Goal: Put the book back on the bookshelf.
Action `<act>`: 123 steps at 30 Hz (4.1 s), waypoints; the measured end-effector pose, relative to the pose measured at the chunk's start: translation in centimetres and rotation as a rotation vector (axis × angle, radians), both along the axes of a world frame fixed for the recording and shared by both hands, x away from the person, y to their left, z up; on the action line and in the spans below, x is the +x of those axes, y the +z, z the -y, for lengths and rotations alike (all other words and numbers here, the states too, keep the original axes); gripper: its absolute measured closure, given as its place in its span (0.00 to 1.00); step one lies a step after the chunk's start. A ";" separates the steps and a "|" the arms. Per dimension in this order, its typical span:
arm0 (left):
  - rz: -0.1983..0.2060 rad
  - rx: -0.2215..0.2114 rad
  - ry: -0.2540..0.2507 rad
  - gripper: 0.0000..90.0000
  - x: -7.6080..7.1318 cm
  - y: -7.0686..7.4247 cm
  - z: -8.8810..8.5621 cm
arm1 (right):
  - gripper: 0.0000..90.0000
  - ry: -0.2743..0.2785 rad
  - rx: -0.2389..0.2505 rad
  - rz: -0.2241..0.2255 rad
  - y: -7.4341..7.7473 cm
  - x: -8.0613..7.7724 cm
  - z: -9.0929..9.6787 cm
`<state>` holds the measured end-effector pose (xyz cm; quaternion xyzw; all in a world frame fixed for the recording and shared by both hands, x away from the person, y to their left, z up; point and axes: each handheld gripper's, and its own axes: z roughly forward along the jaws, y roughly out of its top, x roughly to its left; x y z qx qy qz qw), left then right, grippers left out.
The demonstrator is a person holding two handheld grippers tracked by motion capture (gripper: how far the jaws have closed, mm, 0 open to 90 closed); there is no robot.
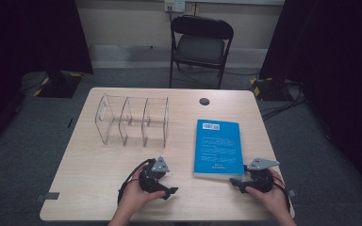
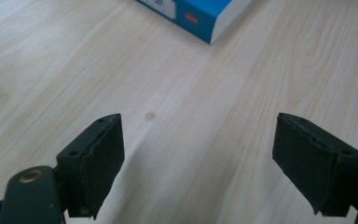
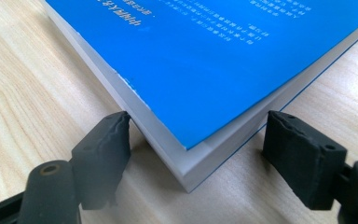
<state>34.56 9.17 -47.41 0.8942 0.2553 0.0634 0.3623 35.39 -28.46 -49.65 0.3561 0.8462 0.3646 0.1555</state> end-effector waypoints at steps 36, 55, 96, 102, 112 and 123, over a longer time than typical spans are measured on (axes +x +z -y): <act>0.033 -0.001 -0.098 0.18 2.2 1.4 6.3 | 0.28 -0.013 0.002 0.024 1.0 -0.1 -0.1; 0.054 -0.002 -0.172 0.18 3.9 1.7 11.9 | 0.29 -0.016 0.026 0.041 2.0 0.0 -0.2; 0.163 0.079 -0.163 0.13 5.9 0.5 16.6 | 0.31 -0.048 0.088 0.027 2.8 0.4 -0.2; 0.176 0.082 -0.142 0.17 6.0 0.5 16.6 | 0.31 -0.054 0.101 0.017 2.7 0.4 -0.2; 0.173 0.076 -0.136 0.18 6.1 0.5 16.6 | 0.31 -0.063 0.117 0.012 2.8 0.5 -0.2; 0.183 0.053 -0.169 0.32 5.9 0.7 16.2 | 0.30 -0.072 0.139 0.007 2.8 0.5 -0.1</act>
